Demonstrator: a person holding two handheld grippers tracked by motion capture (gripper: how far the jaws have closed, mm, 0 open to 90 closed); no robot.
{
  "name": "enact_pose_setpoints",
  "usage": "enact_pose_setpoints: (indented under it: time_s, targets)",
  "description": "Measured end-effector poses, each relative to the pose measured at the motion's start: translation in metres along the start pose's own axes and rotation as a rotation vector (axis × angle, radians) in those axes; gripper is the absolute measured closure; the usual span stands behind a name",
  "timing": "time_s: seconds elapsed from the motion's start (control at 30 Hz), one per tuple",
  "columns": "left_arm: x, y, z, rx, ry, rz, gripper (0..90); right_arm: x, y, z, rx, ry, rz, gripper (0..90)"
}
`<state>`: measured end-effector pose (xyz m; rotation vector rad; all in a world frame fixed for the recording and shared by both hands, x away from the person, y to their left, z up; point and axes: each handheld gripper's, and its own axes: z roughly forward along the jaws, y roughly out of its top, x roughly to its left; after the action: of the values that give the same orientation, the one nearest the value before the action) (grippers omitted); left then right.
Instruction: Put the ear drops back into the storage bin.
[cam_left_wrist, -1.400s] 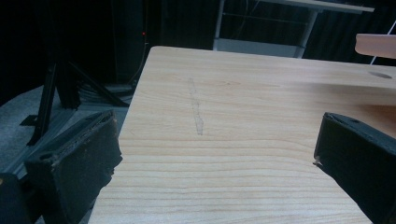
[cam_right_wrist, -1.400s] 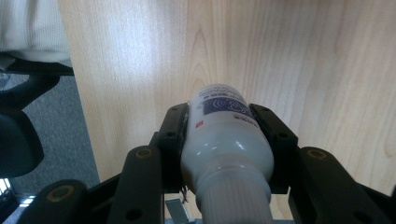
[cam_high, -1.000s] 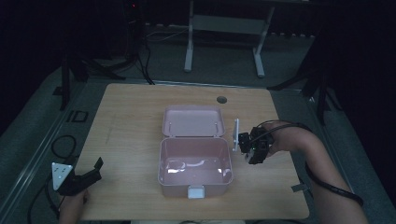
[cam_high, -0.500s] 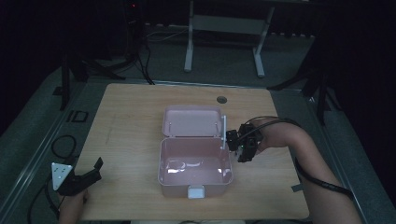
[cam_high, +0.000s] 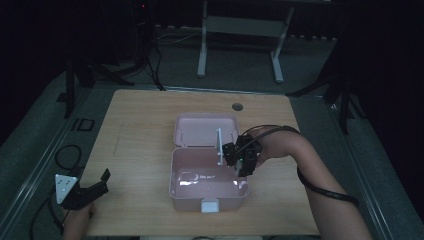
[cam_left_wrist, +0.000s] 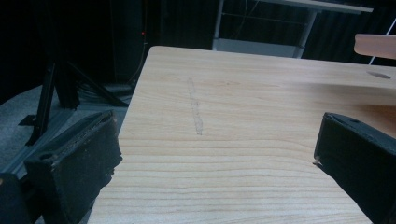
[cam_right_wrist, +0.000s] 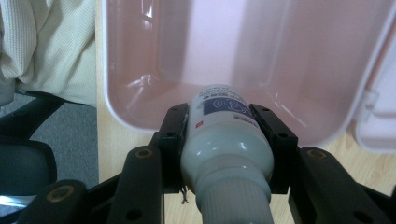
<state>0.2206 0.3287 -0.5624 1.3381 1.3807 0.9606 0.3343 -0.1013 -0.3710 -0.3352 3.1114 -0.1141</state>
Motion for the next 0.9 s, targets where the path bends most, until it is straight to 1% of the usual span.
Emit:
enact_pose_setpoints:
  time_s: [0.03, 0.1, 0.2, 0.3, 0.37, 0.53, 0.63, 0.73, 0.8, 0.9]
  targets:
    - [0.000, 0.000, 0.000, 0.000, 0.000, 0.000, 0.5, 0.000, 0.002, 0.001, 0.003, 0.000, -0.005, 59.7]
    - [0.000, 0.000, 0.000, 0.000, 0.000, -0.001, 0.5, 0.000, 0.009, 0.003, 0.003, 0.002, -0.033, 59.7]
    - [0.000, 0.000, 0.000, 0.000, 0.000, -0.001, 0.4, 0.001, 0.016, 0.005, -0.003, 0.004, -0.063, 59.7]
    - [0.000, 0.000, 0.000, 0.000, -0.001, -0.001, 0.5, 0.000, 0.020, 0.011, -0.002, 0.004, -0.088, 59.7]
    - [0.000, 0.000, 0.000, 0.000, -0.001, -0.002, 0.5, 0.001, 0.022, 0.016, 0.008, 0.006, -0.106, 59.7]
    - [0.000, 0.000, 0.000, -0.001, -0.001, -0.003, 0.5, 0.000, 0.023, 0.032, 0.034, 0.015, -0.118, 59.7]
    - [0.000, 0.000, 0.000, -0.001, -0.002, -0.003, 0.5, -0.001, 0.025, 0.044, 0.039, 0.019, -0.122, 59.7]
    - [0.000, 0.000, 0.000, 0.001, 0.000, -0.002, 0.5, -0.001, 0.027, 0.056, 0.053, 0.032, -0.129, 59.7]
    - [0.000, 0.000, 0.000, 0.000, 0.000, -0.001, 0.5, -0.003, 0.028, 0.064, 0.071, 0.046, -0.126, 59.7]
    - [0.000, 0.000, 0.000, 0.000, 0.001, 0.000, 0.4, -0.003, 0.030, 0.075, 0.091, 0.057, -0.133, 59.7]
